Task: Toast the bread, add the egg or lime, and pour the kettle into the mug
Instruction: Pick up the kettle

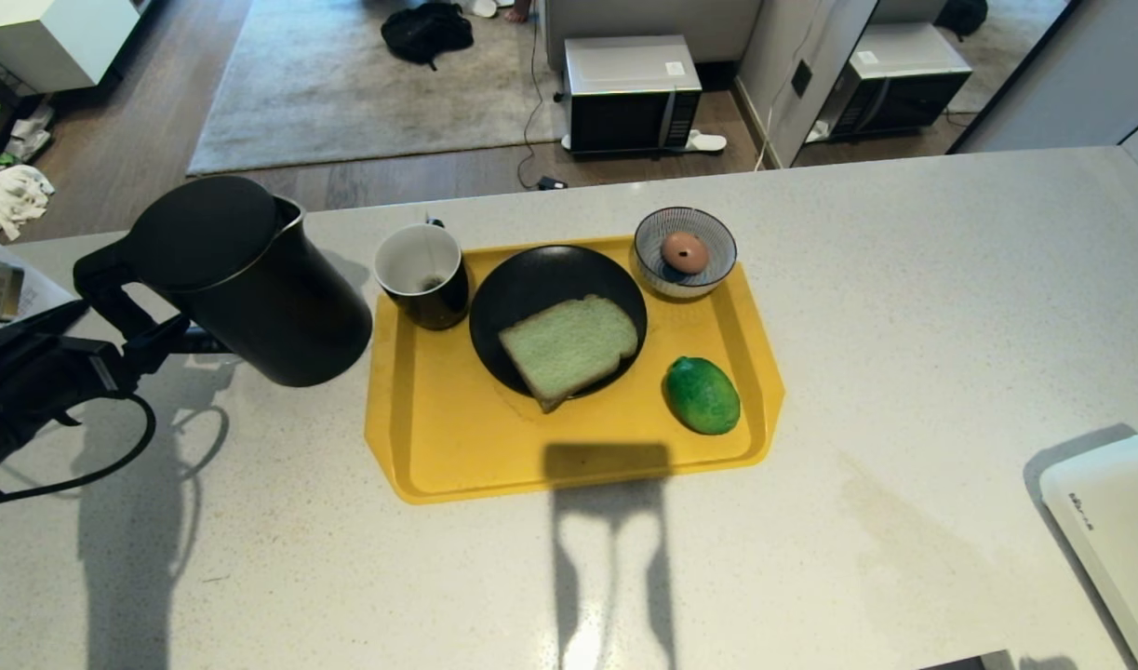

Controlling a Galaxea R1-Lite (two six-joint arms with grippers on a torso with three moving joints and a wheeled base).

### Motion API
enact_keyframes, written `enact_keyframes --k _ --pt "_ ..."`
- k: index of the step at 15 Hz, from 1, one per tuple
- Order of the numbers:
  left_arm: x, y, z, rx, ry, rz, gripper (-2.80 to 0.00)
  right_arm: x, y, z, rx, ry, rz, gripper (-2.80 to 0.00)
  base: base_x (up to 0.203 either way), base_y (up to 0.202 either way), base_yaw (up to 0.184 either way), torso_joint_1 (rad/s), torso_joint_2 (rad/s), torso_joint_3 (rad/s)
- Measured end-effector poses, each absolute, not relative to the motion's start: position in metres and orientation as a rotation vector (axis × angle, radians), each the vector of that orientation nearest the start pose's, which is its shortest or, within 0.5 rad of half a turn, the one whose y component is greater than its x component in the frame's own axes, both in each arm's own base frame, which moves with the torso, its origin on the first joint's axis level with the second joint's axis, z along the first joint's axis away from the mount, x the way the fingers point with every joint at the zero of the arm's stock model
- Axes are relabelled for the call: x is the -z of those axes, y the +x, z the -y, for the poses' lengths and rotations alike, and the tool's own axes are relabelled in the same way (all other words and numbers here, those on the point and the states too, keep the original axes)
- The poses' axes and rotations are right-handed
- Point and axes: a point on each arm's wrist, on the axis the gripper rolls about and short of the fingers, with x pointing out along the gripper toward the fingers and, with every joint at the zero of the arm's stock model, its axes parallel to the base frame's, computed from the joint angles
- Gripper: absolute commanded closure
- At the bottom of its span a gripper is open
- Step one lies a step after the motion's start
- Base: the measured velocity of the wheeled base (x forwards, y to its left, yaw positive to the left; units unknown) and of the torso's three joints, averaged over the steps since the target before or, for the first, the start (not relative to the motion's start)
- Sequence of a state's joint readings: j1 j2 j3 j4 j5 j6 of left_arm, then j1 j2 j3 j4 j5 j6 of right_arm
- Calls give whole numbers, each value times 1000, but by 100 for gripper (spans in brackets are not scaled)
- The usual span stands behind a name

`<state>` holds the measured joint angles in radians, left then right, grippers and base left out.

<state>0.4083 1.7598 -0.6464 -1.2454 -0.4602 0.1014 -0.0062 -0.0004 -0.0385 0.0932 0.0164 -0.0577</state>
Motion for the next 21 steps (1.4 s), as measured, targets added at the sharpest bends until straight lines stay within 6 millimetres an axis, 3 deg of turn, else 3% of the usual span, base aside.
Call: enact_keyframes --k 21 --pt "-199 299 -118 40 186 188 -280 -77 -26 -1 -12 -57 -54 0 0 0 0 0 0 0"
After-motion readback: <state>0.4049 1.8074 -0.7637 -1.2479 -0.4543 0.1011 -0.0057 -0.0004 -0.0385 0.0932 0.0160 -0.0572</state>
